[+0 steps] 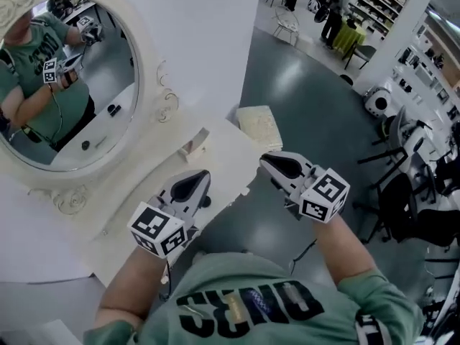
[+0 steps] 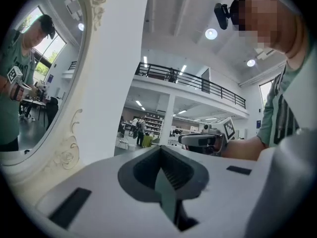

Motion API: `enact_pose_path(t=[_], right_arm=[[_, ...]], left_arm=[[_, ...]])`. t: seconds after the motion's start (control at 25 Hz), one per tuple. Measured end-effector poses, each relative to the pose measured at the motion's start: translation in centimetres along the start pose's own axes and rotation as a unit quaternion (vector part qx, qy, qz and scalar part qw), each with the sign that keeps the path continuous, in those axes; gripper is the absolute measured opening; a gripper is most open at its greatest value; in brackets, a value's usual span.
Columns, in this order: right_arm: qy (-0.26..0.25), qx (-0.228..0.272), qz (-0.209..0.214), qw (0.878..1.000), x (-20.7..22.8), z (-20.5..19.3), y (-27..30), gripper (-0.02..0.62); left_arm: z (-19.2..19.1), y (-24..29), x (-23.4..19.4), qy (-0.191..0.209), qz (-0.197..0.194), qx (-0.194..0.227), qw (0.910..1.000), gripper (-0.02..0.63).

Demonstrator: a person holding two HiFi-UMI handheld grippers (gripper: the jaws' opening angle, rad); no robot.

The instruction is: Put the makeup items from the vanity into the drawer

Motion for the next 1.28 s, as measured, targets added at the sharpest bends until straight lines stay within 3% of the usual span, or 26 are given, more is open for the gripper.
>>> enact_pose_path(t=[0.32,0.64,1.28], right_arm=[[0.024,0.034,-0.057,0.997,-3.6,2.2,-7.6,0.012],[0.034,0.037,-0.088,0.995,-4.5,1.3,-11.6,0.011],[0.027,0.035,-0.070,0.997,-4.3,1.3,-11.0,0.011]], left_arm=[[1.9,-0.9,5.4,0.013,-0.050,0.010,0.9986,-0.005],[1.3,-1.4,7.5,-0.008,-0.060,0.011,0.9981,-0.005],[1.6,-2.6,7.2,-0.006,-0.034,0.018,0.9992,-0.005]])
Point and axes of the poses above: the fingertips, and each gripper's own axes: y forward along the fingers, x to its right, z out of its top, the point moved 8 cm from there along -y, backward along the fingers, and after that the axes turned 11 degrees about x, right-handed, at the moved point
